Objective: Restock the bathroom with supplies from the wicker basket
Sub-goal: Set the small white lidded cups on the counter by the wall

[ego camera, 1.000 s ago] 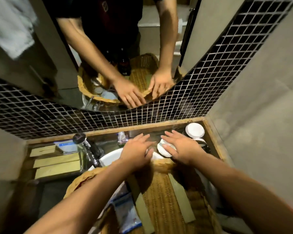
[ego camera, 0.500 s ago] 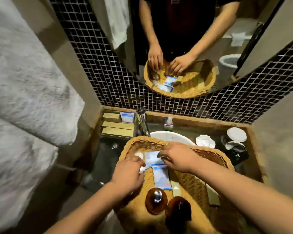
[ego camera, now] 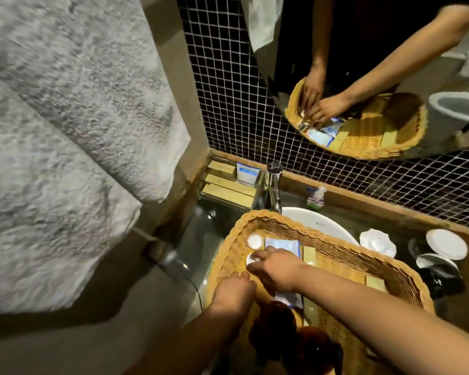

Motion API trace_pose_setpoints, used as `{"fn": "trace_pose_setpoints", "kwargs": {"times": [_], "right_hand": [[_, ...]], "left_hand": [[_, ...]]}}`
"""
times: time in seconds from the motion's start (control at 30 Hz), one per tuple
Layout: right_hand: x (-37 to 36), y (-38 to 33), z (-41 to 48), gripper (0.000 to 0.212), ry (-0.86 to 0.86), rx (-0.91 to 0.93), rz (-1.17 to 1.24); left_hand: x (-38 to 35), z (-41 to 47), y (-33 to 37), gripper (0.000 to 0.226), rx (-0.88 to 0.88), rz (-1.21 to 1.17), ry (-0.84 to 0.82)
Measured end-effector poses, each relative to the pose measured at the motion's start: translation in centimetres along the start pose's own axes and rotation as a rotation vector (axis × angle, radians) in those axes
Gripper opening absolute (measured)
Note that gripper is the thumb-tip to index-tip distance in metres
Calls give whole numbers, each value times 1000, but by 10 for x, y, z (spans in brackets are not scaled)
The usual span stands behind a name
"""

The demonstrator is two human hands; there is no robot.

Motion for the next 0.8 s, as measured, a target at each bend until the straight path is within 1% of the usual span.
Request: {"fn": "trace_pose_setpoints", "kwargs": {"times": [0.03, 0.13, 0.2, 0.3, 0.37, 0.47, 0.63, 0.73, 0.8], "right_hand": [[-2, 1, 3, 61, 10, 5, -9], [-2, 2, 11, 46, 82, 28, 4], [-3, 3, 15, 44, 90, 35, 4], [-3, 0, 19, 44, 105, 43, -5], [-2, -2, 21, 40, 156, 49, -21], [-1, -4, 19, 34, 228, 55, 16], [-4, -2, 13, 45, 262, 61, 136], [-1, 12, 8, 55, 270, -27, 195], [8, 26, 1, 50, 279, -93, 289]], "left_hand": [[-3, 3, -2, 35, 25, -33, -7], [-12, 11, -5, 38, 62, -49, -44], [-15, 14, -9, 39, 80, -27, -5], [-15, 16, -9, 39, 50, 71, 58], [-16, 19, -7, 36, 33, 106, 55], [-16, 24, -6, 33, 23, 125, 42], [-11, 28, -4, 34, -20, 89, 82], [2, 27, -3, 40, -35, 63, 119], [19, 28, -7, 44, -2, 21, 144]]}}
Point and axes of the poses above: each hand's wrist, its own z-axis towards the middle knuckle, its own x-axis out of the back of the hand, y = z × x, the point moved 10 cm from there along z, towards the middle knuckle, and after that the axes turned 11 degrees about -x, right-handed, at the moved point
